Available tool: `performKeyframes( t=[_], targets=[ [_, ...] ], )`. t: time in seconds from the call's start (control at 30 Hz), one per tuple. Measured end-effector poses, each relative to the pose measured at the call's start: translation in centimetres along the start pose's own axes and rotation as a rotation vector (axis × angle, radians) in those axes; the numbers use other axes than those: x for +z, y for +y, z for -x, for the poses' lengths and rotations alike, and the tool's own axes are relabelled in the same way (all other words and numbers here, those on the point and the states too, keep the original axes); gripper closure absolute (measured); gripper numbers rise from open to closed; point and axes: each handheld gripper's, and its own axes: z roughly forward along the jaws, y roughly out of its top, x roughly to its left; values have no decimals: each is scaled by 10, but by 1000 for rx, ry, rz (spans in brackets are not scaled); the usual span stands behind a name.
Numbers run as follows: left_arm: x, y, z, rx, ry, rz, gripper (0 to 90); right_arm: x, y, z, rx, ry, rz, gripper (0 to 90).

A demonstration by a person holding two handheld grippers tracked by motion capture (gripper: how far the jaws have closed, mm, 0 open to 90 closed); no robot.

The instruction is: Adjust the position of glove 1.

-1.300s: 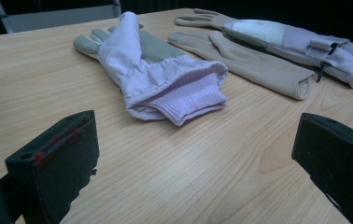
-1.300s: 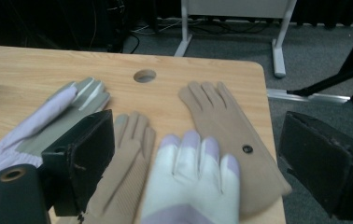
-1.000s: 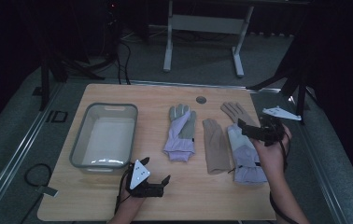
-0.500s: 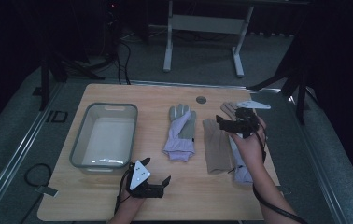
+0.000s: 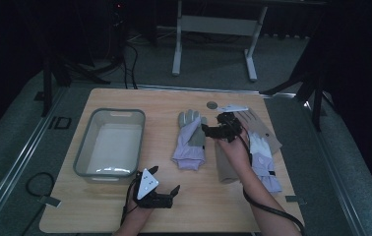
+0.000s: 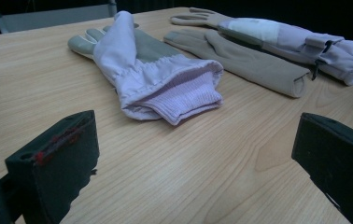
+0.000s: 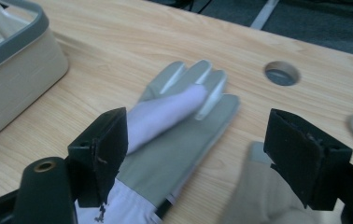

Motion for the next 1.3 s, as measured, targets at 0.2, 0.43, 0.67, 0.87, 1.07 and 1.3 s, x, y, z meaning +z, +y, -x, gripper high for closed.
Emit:
performKeyframes(
  t=[0.2,0.43,0.67,0.87,1.07,1.3],
  targets=[
    [0,0,1,5,-1,0,9,30,2,-14,0,27,-56,221],
    [0,0,0,6,-6,-4,9,63,-5,-24,31,27,-115,261],
    [0,0,0,5,-8,-7,9,89,-15,-24,66,3,-157,315],
    [1,0,0,0,-10,-6,9,105,-29,-25,64,-1,-208,391],
    [1,0,0,7,-9,-10,9,105,-27,-22,35,84,-227,690],
    [1,0,0,1,-8,-10,9,102,-23,-20,57,125,-237,826]
  ],
)
